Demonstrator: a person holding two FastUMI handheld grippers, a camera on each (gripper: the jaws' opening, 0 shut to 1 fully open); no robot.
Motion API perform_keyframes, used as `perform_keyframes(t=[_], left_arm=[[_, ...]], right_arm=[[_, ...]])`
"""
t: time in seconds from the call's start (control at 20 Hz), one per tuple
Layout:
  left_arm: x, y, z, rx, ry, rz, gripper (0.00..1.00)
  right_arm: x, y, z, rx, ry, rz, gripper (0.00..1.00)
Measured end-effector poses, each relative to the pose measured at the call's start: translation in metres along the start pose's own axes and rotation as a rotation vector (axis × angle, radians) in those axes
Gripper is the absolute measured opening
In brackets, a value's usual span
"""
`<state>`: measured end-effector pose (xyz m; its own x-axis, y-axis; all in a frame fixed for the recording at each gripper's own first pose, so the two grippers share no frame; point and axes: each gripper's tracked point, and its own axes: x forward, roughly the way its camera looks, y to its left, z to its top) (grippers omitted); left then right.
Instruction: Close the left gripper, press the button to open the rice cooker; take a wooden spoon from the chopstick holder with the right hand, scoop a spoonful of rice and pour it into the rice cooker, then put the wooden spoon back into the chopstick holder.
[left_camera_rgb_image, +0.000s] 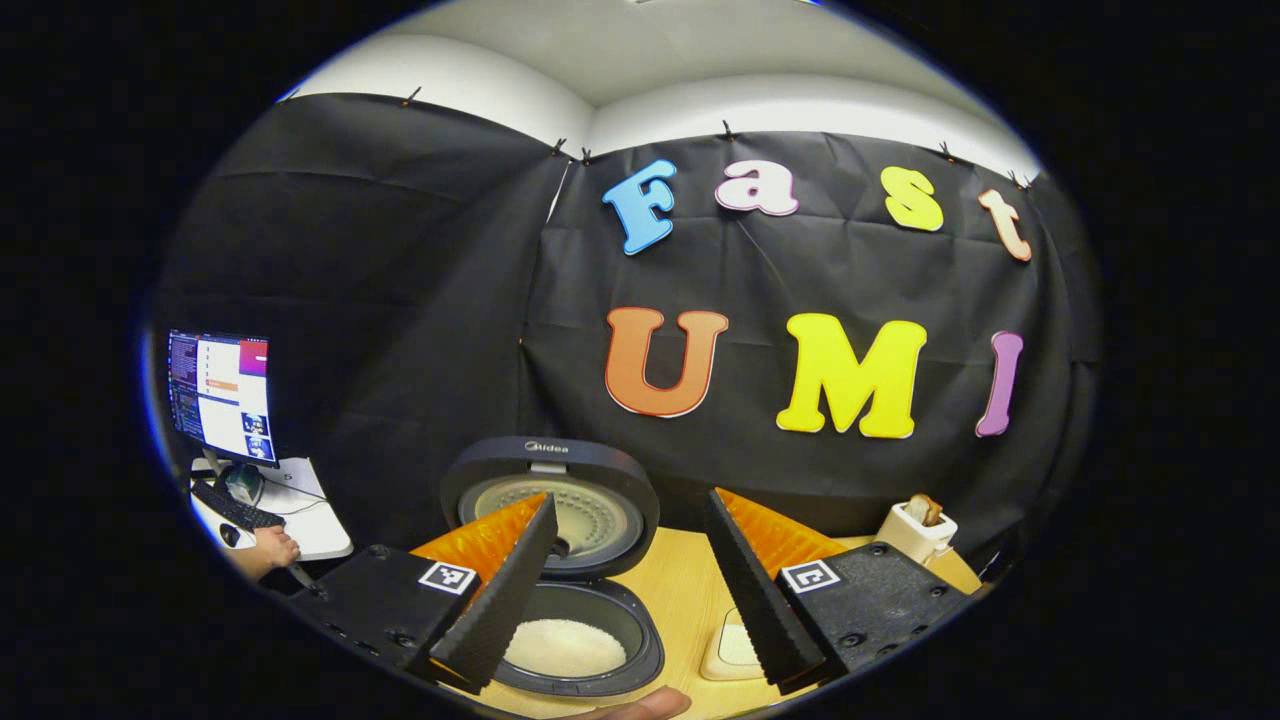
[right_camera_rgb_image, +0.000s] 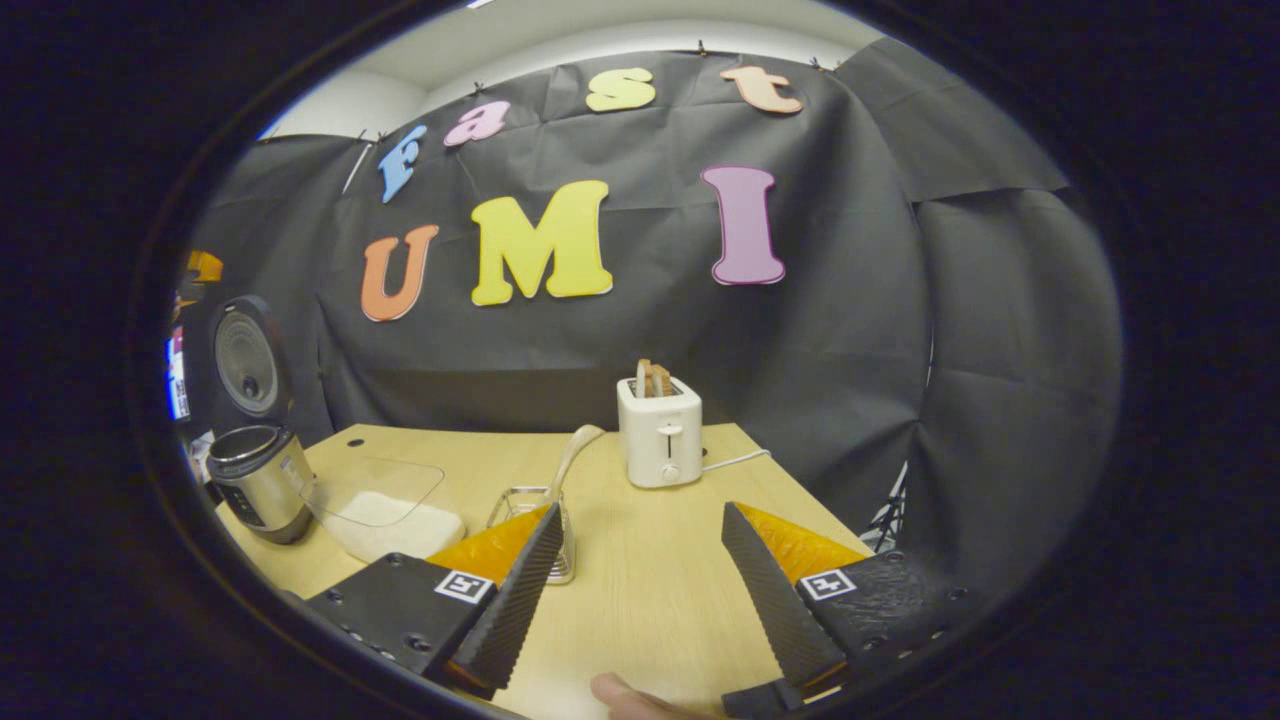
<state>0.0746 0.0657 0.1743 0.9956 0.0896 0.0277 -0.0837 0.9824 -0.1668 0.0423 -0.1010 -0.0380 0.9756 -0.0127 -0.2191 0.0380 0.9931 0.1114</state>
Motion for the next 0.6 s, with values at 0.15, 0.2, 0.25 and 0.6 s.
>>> perform_keyframes(t=[0.15,0.2,0.25,0.6], left_arm=[[0.028,0.015,0.018,-0.012,-0.012,0.06,0.95],[0.037,0.023,0.022,0.009,-0.012,0.097,0.95],[0.046,0.034,0.025,0.045,-0.016,0.134,0.96],[0.123,0.059,0.01,0.191,0.042,0.226,0.95]], right_arm=[[-0.007,-0.001,0.002,-0.011,-0.022,0.013,0.95],[-0.009,-0.001,0.003,-0.012,-0.03,0.016,0.95],[-0.012,0.0,0.002,-0.007,-0.034,0.024,0.92],[-0.021,0.016,-0.005,-0.001,-0.049,0.084,0.95]])
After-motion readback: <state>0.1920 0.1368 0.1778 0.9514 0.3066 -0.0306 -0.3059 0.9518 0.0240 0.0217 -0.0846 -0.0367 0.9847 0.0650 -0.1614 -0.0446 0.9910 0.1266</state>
